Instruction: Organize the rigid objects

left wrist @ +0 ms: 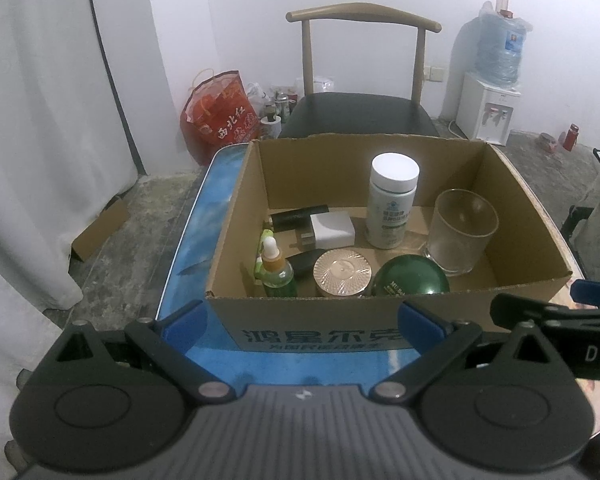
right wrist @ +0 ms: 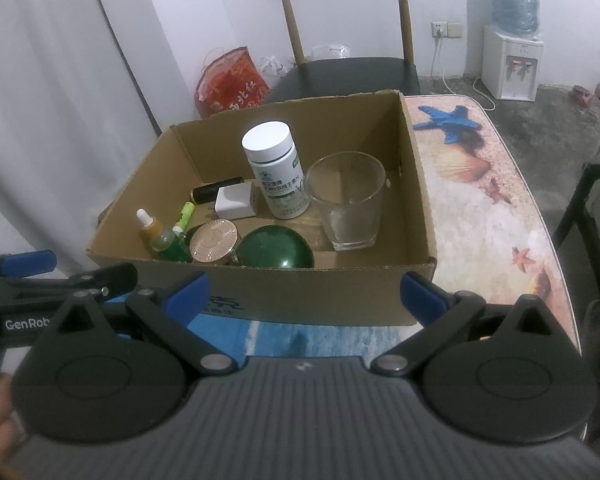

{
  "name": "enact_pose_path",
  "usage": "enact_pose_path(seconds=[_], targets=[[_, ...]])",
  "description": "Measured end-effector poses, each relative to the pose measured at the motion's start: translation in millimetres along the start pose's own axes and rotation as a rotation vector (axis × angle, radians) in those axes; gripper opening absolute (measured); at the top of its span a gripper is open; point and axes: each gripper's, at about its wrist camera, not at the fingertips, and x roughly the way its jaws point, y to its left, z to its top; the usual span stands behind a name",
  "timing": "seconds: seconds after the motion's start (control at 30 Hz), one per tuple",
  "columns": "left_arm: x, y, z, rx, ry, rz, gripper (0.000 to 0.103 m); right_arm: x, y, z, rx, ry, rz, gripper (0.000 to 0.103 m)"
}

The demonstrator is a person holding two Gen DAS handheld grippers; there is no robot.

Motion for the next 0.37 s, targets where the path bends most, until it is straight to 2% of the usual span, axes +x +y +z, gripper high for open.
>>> enact_pose_path(seconds=[0.37], targets=[[0.0,-0.5,-0.7,0.000,-0.001,0.002,0.102,0.6,0.3,-0.5,-0.001,-0.003,-0.002,0.102]])
